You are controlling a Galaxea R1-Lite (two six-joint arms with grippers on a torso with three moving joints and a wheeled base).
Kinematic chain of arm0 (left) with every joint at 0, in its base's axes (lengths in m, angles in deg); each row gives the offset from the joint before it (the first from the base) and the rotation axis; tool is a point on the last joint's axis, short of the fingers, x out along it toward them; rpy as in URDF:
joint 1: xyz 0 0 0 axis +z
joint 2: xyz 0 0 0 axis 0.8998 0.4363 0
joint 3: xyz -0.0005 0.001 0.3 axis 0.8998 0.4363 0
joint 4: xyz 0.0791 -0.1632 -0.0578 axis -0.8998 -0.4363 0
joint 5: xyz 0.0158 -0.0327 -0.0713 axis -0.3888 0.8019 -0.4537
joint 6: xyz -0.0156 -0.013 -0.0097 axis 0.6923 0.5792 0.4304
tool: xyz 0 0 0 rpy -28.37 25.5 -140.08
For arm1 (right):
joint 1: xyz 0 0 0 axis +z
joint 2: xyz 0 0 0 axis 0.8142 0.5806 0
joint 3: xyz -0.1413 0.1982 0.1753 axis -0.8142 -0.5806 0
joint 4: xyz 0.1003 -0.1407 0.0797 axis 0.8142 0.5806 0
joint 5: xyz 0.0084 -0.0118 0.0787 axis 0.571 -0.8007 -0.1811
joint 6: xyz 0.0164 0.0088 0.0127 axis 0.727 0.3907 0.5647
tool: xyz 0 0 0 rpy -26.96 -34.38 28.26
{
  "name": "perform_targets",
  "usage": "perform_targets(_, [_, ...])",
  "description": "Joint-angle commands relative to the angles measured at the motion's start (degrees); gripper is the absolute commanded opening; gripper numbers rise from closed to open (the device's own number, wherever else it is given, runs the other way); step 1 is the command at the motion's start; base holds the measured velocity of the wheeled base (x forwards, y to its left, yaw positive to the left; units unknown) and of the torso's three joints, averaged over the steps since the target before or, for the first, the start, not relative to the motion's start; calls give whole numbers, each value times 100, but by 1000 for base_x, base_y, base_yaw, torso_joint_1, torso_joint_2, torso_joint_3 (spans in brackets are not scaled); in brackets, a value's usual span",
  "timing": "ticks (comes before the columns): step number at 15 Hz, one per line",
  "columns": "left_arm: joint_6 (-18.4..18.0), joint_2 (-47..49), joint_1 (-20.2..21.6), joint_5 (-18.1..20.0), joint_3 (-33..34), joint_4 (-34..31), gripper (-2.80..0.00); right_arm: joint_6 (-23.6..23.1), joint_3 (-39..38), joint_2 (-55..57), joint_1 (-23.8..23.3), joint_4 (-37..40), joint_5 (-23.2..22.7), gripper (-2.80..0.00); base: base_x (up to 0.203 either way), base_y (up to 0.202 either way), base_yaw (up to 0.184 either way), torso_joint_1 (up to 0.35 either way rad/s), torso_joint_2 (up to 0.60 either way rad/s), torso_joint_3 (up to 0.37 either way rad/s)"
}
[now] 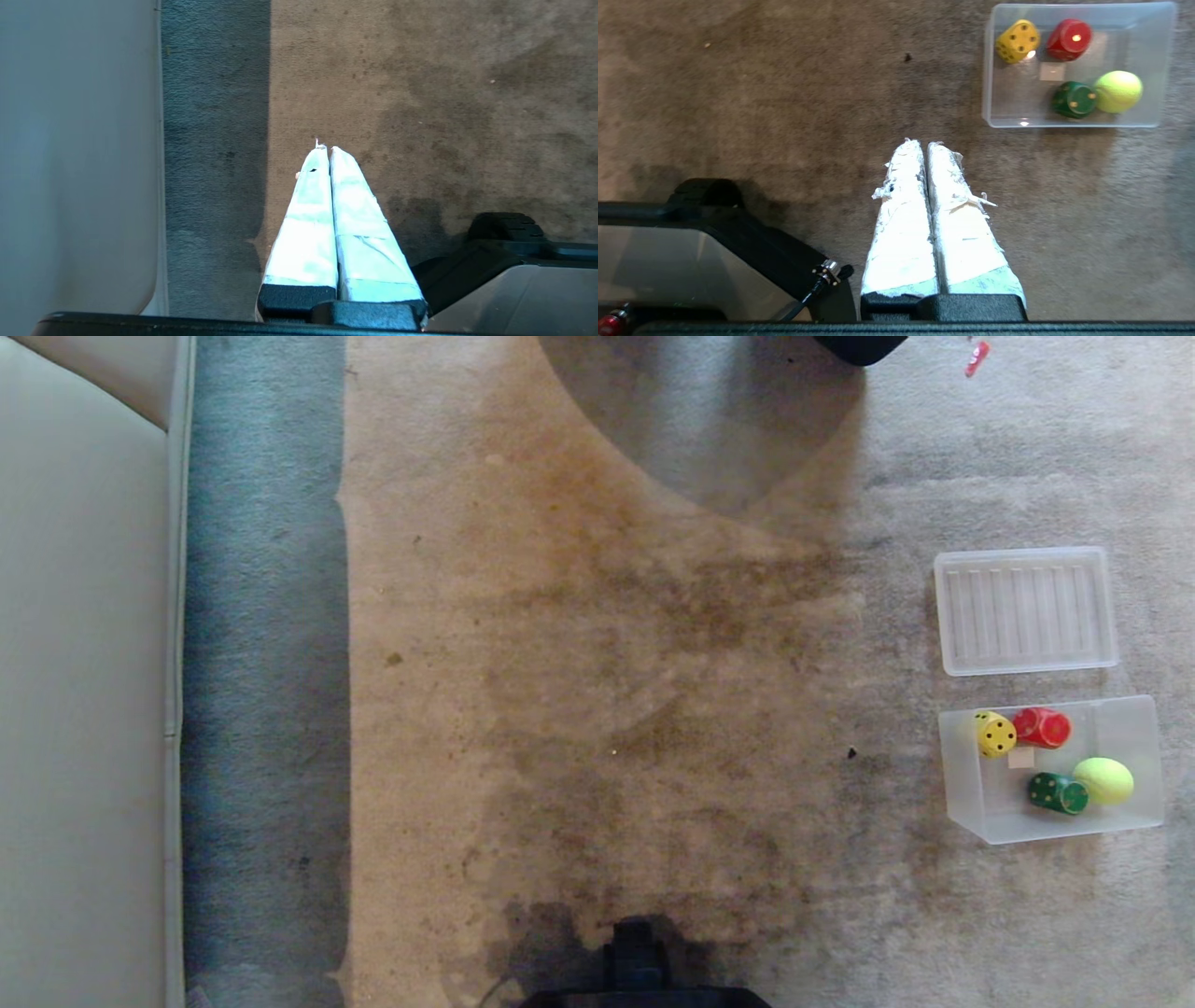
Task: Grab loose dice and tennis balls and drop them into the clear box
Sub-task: Pick up the ball on the table
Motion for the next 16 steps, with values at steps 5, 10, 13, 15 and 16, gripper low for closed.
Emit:
perform_targets(5, [11, 0, 0, -4, 0, 3, -280, -2, -1, 10, 6, 0, -4, -280, 0, 0, 0, 2, 1, 60])
perform_targets(10, [11, 0, 0, -4, 0, 3, -280, -11, -1, 10, 6, 0, -4, -280, 0, 0, 0, 0, 2, 192])
perform_targets(13, [11, 0, 0, -4, 0, 3, -280, 1, -1, 3, 13, 0, -4, -280, 0, 0, 0, 3, 4, 204])
perform_targets(15, [11, 0, 0, -4, 9, 3, -280, -11, -1, 10, 15, 0, -4, -280, 0, 0, 0, -1, 1, 198])
perform_targets(16, [11, 0, 0, -4, 0, 3, -280, -2, 1, 10, 9, 9, -4, -280, 0, 0, 0, 3, 2, 203])
